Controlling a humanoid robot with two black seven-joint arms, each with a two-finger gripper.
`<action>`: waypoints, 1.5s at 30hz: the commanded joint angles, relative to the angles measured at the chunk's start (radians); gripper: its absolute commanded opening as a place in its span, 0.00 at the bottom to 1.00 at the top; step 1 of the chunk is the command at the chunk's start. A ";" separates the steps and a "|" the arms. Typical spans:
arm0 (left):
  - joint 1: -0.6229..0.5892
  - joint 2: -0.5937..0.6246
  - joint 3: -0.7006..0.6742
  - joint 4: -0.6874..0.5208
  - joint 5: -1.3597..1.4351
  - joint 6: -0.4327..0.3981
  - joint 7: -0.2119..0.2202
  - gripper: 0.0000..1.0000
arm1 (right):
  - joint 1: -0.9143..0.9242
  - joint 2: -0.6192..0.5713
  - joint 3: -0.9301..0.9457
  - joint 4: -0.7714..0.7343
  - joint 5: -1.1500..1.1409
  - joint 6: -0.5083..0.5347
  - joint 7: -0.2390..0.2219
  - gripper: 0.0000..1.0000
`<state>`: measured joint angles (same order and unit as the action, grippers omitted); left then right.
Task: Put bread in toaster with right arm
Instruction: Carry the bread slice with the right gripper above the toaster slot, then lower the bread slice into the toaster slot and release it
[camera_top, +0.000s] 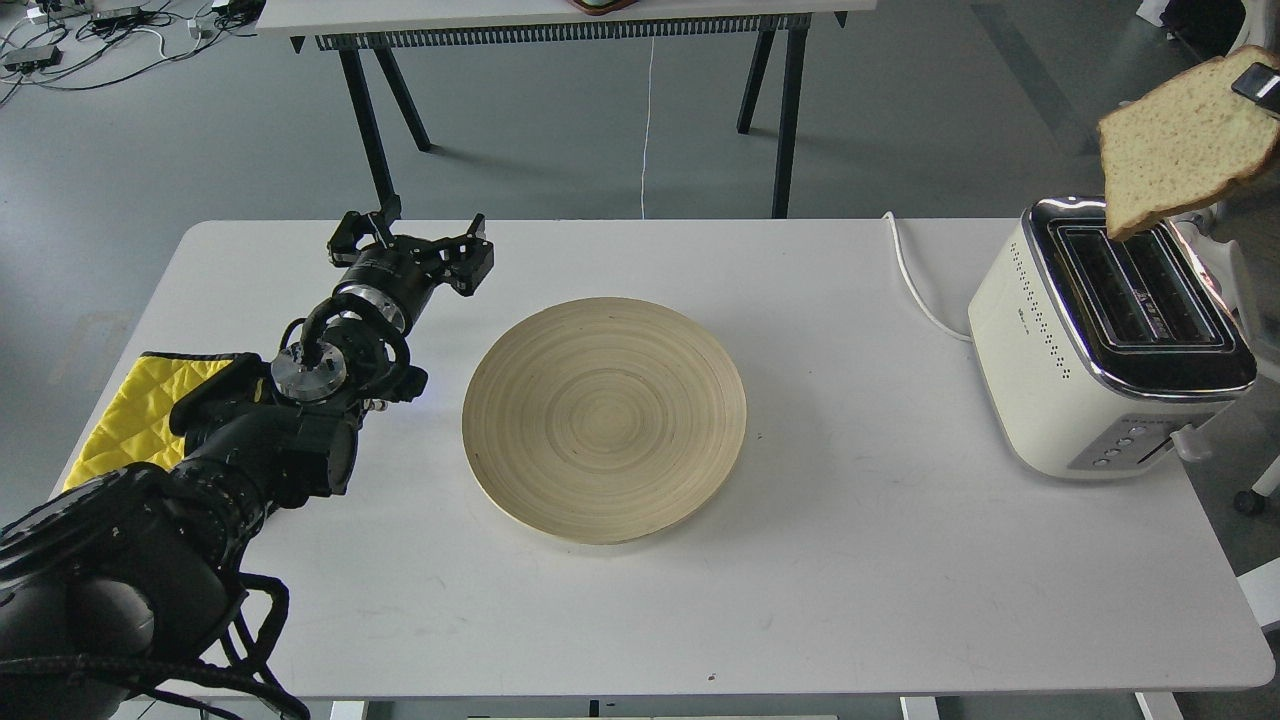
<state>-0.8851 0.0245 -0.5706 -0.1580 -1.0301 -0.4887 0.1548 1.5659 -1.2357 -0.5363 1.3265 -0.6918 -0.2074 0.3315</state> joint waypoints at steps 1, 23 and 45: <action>0.000 0.000 0.000 0.000 0.001 0.000 -0.001 1.00 | -0.006 -0.044 -0.005 0.017 -0.006 0.003 -0.002 0.04; 0.000 0.000 0.000 0.000 -0.001 0.000 -0.001 1.00 | -0.087 -0.019 -0.042 0.017 -0.037 -0.007 -0.003 0.04; 0.000 0.000 0.000 0.000 0.001 0.000 0.000 1.00 | -0.158 0.065 -0.037 0.016 -0.025 -0.053 -0.009 0.49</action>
<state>-0.8851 0.0245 -0.5706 -0.1580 -1.0306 -0.4887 0.1549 1.4110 -1.1715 -0.5796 1.3422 -0.7212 -0.2531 0.3222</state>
